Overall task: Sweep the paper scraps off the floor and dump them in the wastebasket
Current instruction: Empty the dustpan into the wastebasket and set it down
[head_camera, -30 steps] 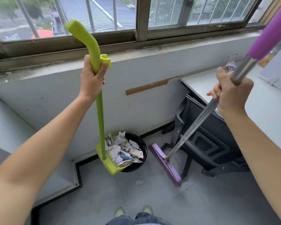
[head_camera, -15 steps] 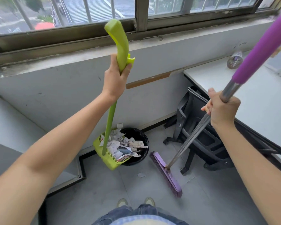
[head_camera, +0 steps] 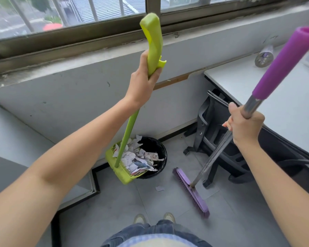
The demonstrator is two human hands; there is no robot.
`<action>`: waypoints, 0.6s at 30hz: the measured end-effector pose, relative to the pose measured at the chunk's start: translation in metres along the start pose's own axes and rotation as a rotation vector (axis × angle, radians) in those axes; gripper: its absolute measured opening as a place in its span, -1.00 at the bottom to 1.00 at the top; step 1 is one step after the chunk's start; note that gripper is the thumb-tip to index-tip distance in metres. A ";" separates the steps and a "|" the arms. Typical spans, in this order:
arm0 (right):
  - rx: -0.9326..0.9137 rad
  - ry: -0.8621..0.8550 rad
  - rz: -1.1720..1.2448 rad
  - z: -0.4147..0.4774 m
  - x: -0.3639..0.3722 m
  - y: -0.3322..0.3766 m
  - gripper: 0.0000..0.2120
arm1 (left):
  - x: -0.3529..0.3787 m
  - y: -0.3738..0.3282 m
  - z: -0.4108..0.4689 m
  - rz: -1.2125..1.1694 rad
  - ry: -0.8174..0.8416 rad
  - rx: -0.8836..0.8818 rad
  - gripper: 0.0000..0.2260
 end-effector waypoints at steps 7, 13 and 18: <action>-0.042 0.014 -0.041 0.002 -0.004 -0.006 -0.52 | 0.010 -0.016 0.001 -0.007 0.034 0.024 -0.61; -0.070 0.020 -0.079 0.001 -0.007 -0.007 -0.58 | 0.012 -0.016 0.004 -0.013 0.010 0.036 -0.61; -0.024 -0.001 -0.105 -0.006 -0.012 -0.019 -0.57 | 0.016 -0.018 0.000 -0.001 0.007 0.105 -0.61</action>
Point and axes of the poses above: each hand's wrist, its own z-axis towards the middle knuckle, its own x-axis out of the palm, y = z × x, the point moved 5 cm from there along z, towards the middle knuckle, and after that the axes turned 9 degrees about z, right-handed, at the moved point
